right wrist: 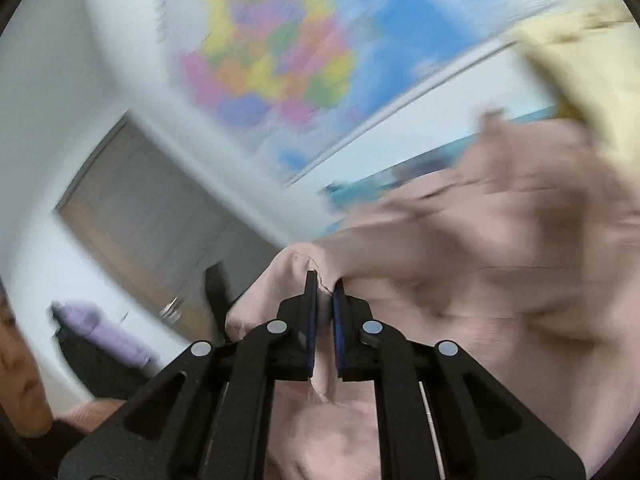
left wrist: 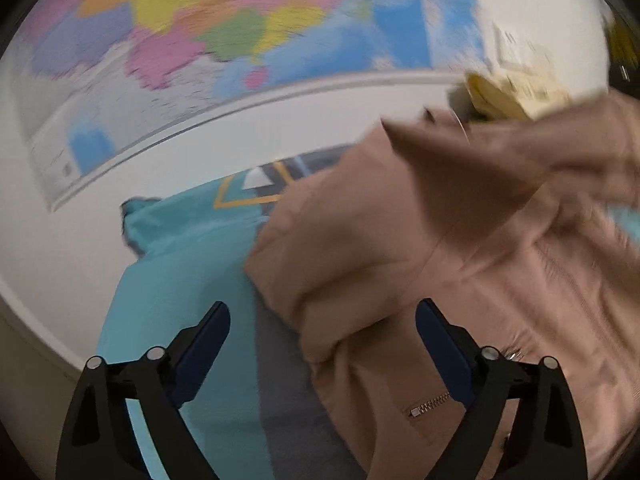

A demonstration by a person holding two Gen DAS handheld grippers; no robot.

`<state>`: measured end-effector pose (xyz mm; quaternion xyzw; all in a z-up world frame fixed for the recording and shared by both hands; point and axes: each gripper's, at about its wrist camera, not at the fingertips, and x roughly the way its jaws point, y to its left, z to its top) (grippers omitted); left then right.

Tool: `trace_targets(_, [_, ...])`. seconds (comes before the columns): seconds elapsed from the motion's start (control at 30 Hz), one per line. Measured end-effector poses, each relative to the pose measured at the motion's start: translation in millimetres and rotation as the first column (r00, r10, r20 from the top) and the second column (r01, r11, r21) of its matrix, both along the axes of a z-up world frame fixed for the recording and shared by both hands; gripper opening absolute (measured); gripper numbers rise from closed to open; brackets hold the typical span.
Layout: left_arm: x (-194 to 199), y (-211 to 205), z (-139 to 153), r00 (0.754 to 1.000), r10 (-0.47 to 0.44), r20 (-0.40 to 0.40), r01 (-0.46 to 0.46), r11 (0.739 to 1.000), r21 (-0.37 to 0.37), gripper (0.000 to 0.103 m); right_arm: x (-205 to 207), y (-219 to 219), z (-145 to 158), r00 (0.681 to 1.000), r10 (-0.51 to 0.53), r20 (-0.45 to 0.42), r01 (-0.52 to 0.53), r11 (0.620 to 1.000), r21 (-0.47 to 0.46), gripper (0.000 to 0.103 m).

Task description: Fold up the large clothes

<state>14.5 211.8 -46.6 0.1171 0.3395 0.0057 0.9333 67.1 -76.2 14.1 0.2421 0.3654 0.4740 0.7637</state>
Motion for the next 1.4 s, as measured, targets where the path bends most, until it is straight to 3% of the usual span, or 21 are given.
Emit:
trace_targets(0.1, [12, -11, -19, 0.998, -0.021, -0.051, 0.025, 0.997, 0.073, 0.077, 13, -44, -29, 0.980, -0.136, -0.143, 0.135, 0.991, -0.017, 0.015])
trace_targets(0.2, [22, -1, -34, 0.994, 0.017, -0.106, -0.011, 0.998, 0.057, 0.050, 16, -62, -56, 0.940, -0.287, -0.185, 0.252, 0.949, -0.192, 0.039])
trace_targets(0.23, [24, 5, -38, 0.991, 0.031, -0.128, -0.026, 0.999, 0.039, 0.039, 13, -65, -58, 0.935, -0.314, -0.164, 0.272, 0.934, -0.233, 0.055])
trace_targets(0.27, [24, 10, -40, 0.990, 0.033, -0.137, -0.030, 0.999, 0.023, 0.037, 7, -66, -57, 0.933, -0.335, -0.129, 0.292, 0.917, -0.272, 0.066])
trace_targets(0.37, [15, 20, -36, 0.991, 0.023, -0.131, -0.027, 0.999, -0.030, 0.023, -16, -48, -37, 0.970, -0.244, 0.021, 0.237, 0.917, -0.320, 0.077])
trace_targets(0.43, [9, 21, -31, 0.993, 0.014, -0.115, -0.018, 0.999, -0.032, 0.021, -36, -29, -27, 0.977, -0.143, 0.161, 0.198, 0.891, -0.408, 0.090])
trace_targets(0.47, [6, 21, -29, 0.994, 0.005, -0.105, -0.009, 0.999, -0.030, 0.021, -44, -22, -26, 0.972, -0.104, 0.209, 0.191, 0.873, -0.450, 0.092])
trace_targets(0.5, [4, 20, -27, 0.995, -0.002, -0.099, -0.001, 1.000, -0.026, 0.021, -53, -4, -28, 0.959, -0.033, 0.281, 0.186, 0.821, -0.539, 0.093])
trace_targets(0.6, [3, 16, -27, 0.995, 0.000, -0.095, -0.001, 1.000, -0.011, 0.024, -54, 33, -48, 0.942, 0.071, 0.329, 0.188, 0.700, -0.689, 0.092])
trace_targets(0.67, [5, 14, -30, 0.994, 0.010, -0.107, -0.010, 1.000, -0.002, 0.034, -45, 41, -62, 0.953, 0.102, 0.285, 0.148, 0.664, -0.733, 0.062])
trace_targets(0.7, [6, 14, -31, 0.994, 0.007, -0.113, -0.008, 1.000, -0.004, 0.034, -42, 40, -65, 0.961, 0.106, 0.255, 0.123, 0.664, -0.738, 0.030])
trace_targets(0.8, [7, 14, -34, 0.992, 0.013, -0.126, -0.014, 1.000, -0.003, 0.030, -28, 18, -48, 0.976, 0.062, 0.208, 0.084, 0.776, -0.625, 0.017])
trace_targets(0.87, [7, 18, -34, 0.992, 0.019, -0.127, -0.021, 1.000, -0.015, 0.024, -13, -8, -23, 0.984, -0.012, 0.178, 0.097, 0.871, -0.481, 0.016])
trace_targets(0.93, [6, 21, -32, 0.993, 0.013, -0.120, -0.016, 0.999, -0.031, 0.022, 10, -32, -4, 0.986, -0.095, 0.135, 0.136, 0.930, -0.341, 0.016])
trace_targets(1.0, [5, 19, -32, 0.993, 0.014, -0.113, -0.016, 1.000, -0.020, 0.022, 32, -50, 2, 0.981, -0.176, 0.083, 0.192, 0.942, -0.274, 0.016])
trace_targets(1.07, [6, 15, -34, 0.993, 0.012, -0.119, -0.011, 1.000, 0.004, 0.022, 58, -59, -10, 0.968, -0.251, -0.007, 0.239, 0.927, -0.290, 0.016])
trace_targets(1.2, [5, 12, -36, 0.992, 0.007, -0.129, -0.004, 1.000, 0.020, 0.023, 85, -44, -52, 0.954, -0.283, -0.097, 0.220, 0.884, -0.413, 0.032])
trace_targets(1.23, [3, 13, -34, 0.992, 0.004, -0.124, -0.003, 1.000, 0.009, 0.026, 84, -41, -56, 0.953, -0.289, -0.088, 0.227, 0.877, -0.423, 0.043])
trace_targets(1.27, [1, 17, -29, 0.993, 0.000, -0.118, -0.002, 1.000, -0.020, 0.030, 79, -37, -54, 0.959, -0.278, -0.052, 0.232, 0.878, -0.418, 0.049])
trace_targets(1.33, [-5, 21, -20, 0.996, -0.011, -0.090, 0.005, 0.998, -0.063, 0.045, 66, -34, -44, 0.964, -0.264, 0.027, 0.251, 0.873, -0.419, 0.071])
trace_targets(1.4, [-12, 23, -5, 0.999, -0.034, -0.041, 0.030, 0.995, -0.100, 0.053, 46, -32, -35, 0.959, -0.253, 0.127, 0.283, 0.849, -0.446, 0.081])
